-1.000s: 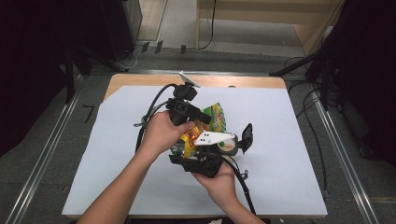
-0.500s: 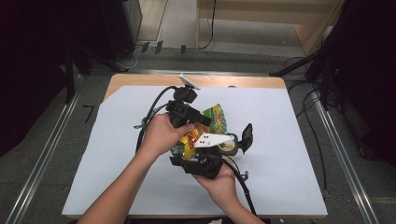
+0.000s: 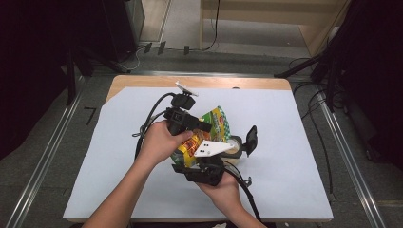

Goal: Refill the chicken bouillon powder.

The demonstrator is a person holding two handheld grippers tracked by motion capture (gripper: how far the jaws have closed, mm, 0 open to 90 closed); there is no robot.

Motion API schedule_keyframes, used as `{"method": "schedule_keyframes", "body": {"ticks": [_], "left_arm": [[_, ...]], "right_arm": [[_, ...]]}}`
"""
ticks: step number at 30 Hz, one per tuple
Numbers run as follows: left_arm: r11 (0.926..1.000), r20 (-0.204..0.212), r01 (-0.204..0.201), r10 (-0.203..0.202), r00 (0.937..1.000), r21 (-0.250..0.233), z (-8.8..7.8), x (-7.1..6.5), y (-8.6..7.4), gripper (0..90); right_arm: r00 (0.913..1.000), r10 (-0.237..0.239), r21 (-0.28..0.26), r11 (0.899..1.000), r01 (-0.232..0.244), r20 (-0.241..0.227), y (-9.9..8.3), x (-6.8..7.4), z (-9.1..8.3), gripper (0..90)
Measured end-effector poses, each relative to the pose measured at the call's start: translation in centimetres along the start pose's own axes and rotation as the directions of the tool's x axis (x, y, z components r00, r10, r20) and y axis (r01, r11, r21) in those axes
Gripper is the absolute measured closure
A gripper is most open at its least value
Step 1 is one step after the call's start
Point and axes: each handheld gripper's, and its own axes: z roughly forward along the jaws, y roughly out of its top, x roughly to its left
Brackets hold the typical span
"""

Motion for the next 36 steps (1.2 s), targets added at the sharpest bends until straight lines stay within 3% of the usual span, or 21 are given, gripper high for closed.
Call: {"method": "schedule_keyframes", "body": {"ticks": [11,20,27,36], "left_arm": [[0.9997,0.013,-0.001,0.001,0.9999,0.025,0.3,0.7,-1.0,83.9],[0.9993,0.05,0.001,-0.003,0.9987,0.036,0.5,1.5,-1.8,84.3],[0.9984,0.059,-0.043,0.041,0.9974,0.037,1.1,1.6,-2.1,83.5],[0.9988,0.076,-0.042,0.04,0.9963,0.023,1.3,2.1,-2.4,83.2]], "right_arm": [[0.9979,-0.06,0.01,0.998,0.059,0.026,-1.0,0.5,0.5,65.4],[0.9862,-0.153,0.047,0.988,0.15,0.065,-2.4,0.9,1.3,65.2],[0.9805,-0.177,0.088,0.982,0.17,0.085,-3.2,0.9,1.8,64.5],[0.9761,-0.202,0.126,0.973,0.191,0.08,-4.2,0.3,1.9,63.1]]}}
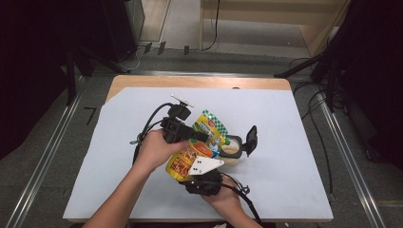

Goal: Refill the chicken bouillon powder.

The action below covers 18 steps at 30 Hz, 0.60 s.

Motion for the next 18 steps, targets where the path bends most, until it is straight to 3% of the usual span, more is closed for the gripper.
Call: {"method": "schedule_keyframes", "body": {"ticks": [7,15,18], "left_arm": [[0.9997,0.024,-0.005,0.005,0.9997,-0.025,0.34,0.38,-0.14,82.8],[0.9998,0.048,-0.003,0.004,0.9989,-0.021,0.28,0.7,-0.38,86.0],[0.9993,0.038,-0.02,0.021,0.999,-0.031,0.19,0.48,-0.45,87.4]], "right_arm": [[0.9998,-0.012,0.029,1.0,0.012,0.013,-0.47,0.21,0.3,61.1],[0.999,-0.041,0.059,0.997,0.04,0.016,-0.75,0.65,0.56,59.6],[0.9992,-0.035,0.059,0.998,0.034,0.017,-0.86,0.69,0.6,58.9]]}}
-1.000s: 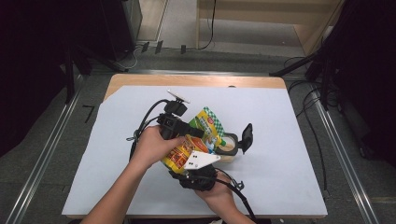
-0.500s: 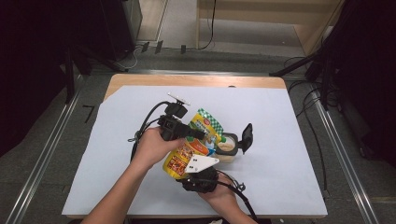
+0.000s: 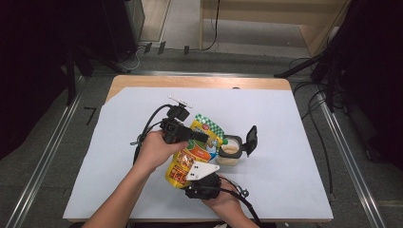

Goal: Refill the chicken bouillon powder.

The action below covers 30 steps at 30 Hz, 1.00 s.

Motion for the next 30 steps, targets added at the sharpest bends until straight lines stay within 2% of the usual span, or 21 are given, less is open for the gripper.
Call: {"method": "schedule_keyframes", "body": {"ticks": [4,8,13,19,22,30], "left_arm": [[1.0,0.006,-0.002,0.002,1.0,-0.004,-0.3,0.0,0.0,88.0],[1.0,0.013,0.002,-0.002,0.9999,-0.008,-0.7,0.1,0.1,88.5],[0.9997,0.016,0.003,-0.003,0.9999,-0.023,-1.3,0.2,0.1,89.2],[0.9986,0.039,0.028,-0.027,0.9989,-0.044,-2.2,0.4,0.2,90.0],[0.9973,0.06,0.032,-0.028,0.9978,-0.066,-2.8,0.6,0.1,90.0],[0.9939,0.085,0.051,-0.043,0.9954,-0.098,-4.1,0.7,0.2,90.0]], "right_arm": [[1.0,0.0,-0.007,1.0,0.0,-0.001,0.1,0.0,-0.1,57.2],[0.9995,0.032,0.001,0.999,-0.032,-0.001,0.0,-0.2,0.0,53.5],[0.9992,0.041,-0.004,0.999,-0.041,-0.001,-0.1,-0.3,0.0,51.9],[0.9993,0.035,-0.016,0.999,-0.035,0.016,-0.1,-0.4,-0.1,51.6],[0.9986,0.047,-0.035,0.998,-0.046,0.024,0.0,-0.7,-0.3,51.2],[0.9951,0.08,-0.036,0.996,-0.078,0.058,-0.1,-1.4,-0.5,48.5]]}}
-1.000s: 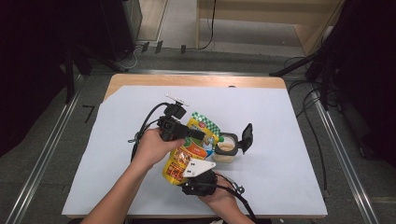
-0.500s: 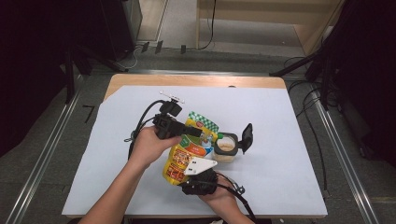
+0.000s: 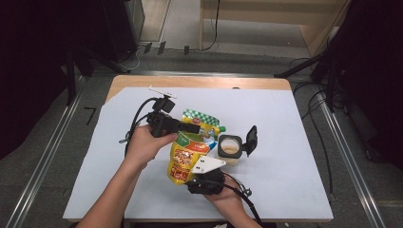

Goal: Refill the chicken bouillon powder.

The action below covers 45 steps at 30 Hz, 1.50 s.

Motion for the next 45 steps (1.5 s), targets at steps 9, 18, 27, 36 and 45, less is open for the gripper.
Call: {"method": "schedule_keyframes", "body": {"ticks": [9,18,27,36,45], "left_arm": [[0.9995,-0.001,-0.012,0.012,0.9999,-0.03,-1.5,-0.3,0.3,90.0],[0.9966,-0.002,-0.013,0.013,0.9999,-0.082,-3.4,-0.3,0.4,90.0],[0.9859,-0.039,0.013,-0.019,0.9991,-0.167,-5.8,0.7,0.3,90.0],[0.976,-0.067,0.057,-0.072,0.9951,-0.21,-6.8,2.6,0.0,90.0],[0.9695,-0.113,0.069,-0.098,0.9888,-0.235,-6.7,4.2,0.2,90.0]], "right_arm": [[0.9984,0.044,-0.003,0.999,-0.044,0.037,0.0,-0.5,-0.1,45.5],[0.9958,0.091,0.015,0.996,-0.091,0.012,-0.2,-1.0,0.1,44.6],[0.9955,0.095,0.026,0.995,-0.095,0.009,-0.2,-1.1,0.2,44.7],[0.9828,0.172,0.049,0.984,-0.169,-0.068,0.1,-1.7,0.0,48.4],[0.9821,0.176,0.033,0.984,-0.175,-0.066,0.4,-2.4,-0.7,48.2]]}}
